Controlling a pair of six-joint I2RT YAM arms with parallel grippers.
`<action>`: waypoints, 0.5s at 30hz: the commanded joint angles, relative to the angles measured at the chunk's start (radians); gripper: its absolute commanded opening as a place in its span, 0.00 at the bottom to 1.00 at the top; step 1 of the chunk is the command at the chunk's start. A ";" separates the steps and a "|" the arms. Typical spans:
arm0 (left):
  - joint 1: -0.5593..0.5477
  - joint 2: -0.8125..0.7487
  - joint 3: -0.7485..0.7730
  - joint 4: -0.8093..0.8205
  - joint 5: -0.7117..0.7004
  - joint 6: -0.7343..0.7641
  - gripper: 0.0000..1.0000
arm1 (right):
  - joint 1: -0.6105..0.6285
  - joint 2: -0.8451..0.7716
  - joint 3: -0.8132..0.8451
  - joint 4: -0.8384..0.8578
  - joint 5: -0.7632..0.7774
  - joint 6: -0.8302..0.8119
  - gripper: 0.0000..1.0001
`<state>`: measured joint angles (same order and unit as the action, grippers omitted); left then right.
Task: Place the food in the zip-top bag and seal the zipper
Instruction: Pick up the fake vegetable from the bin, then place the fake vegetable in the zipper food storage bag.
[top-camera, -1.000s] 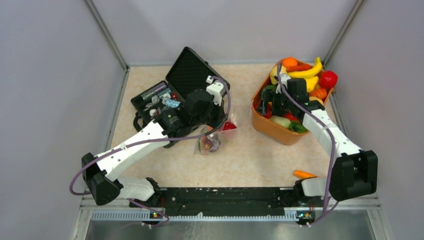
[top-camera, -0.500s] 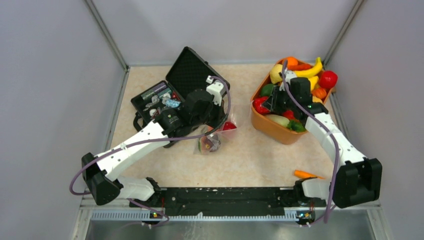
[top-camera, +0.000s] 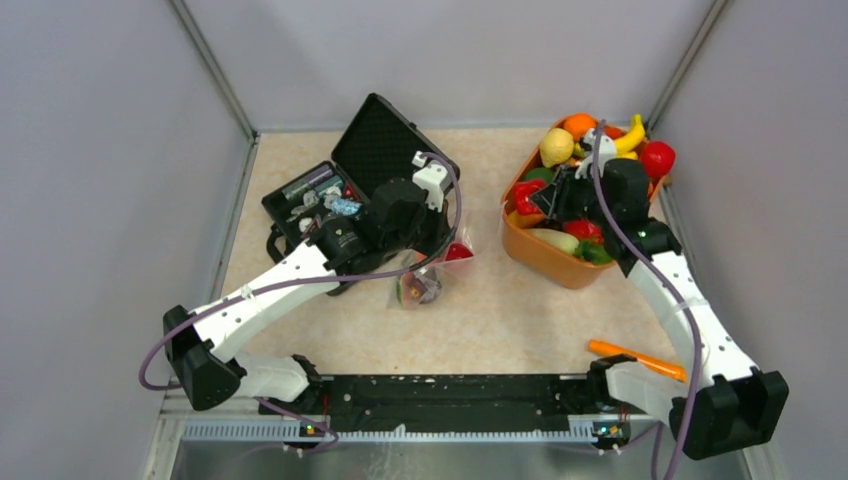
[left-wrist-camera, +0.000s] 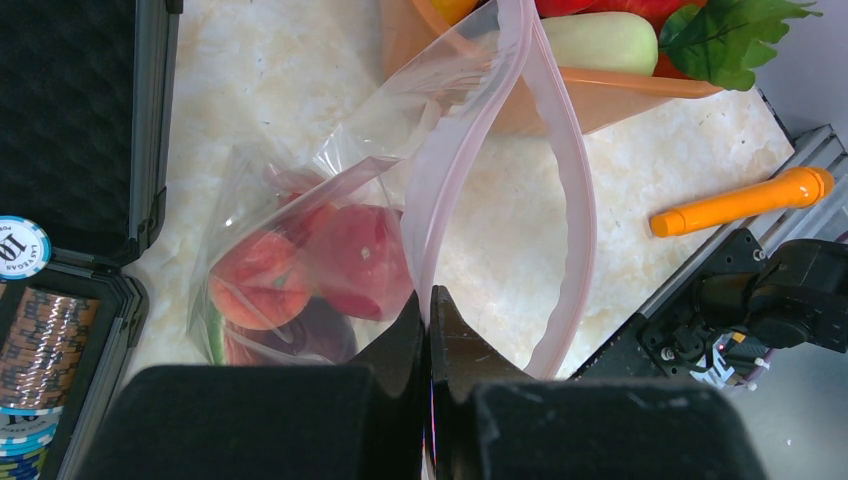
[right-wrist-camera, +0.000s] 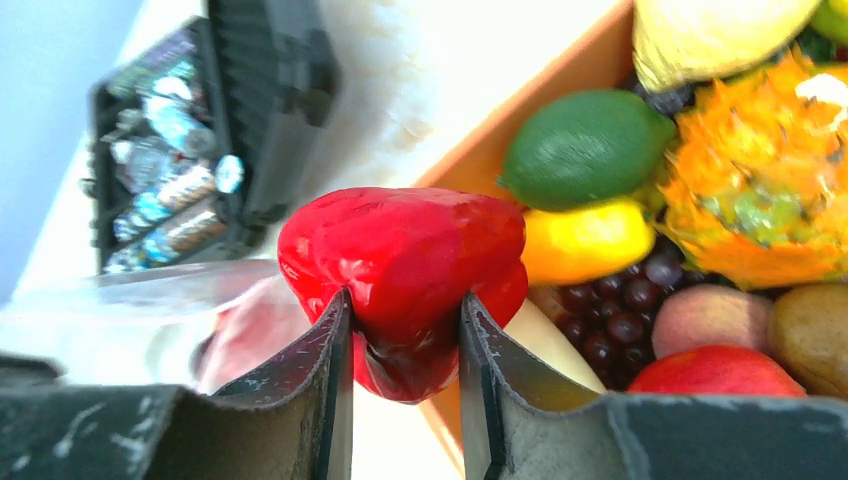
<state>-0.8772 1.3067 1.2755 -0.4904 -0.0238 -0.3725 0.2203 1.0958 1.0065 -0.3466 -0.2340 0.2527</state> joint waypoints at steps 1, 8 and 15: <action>0.004 -0.016 0.009 0.043 -0.005 -0.008 0.00 | 0.001 -0.136 0.008 0.134 -0.140 0.077 0.00; 0.004 -0.013 0.018 0.052 -0.005 -0.009 0.00 | 0.004 -0.185 0.007 0.256 -0.450 0.176 0.00; 0.004 -0.012 0.028 0.057 -0.004 -0.014 0.00 | 0.042 -0.144 -0.004 0.237 -0.619 0.147 0.00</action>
<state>-0.8772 1.3067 1.2755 -0.4900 -0.0235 -0.3729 0.2314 0.9222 0.9951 -0.1238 -0.7139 0.4137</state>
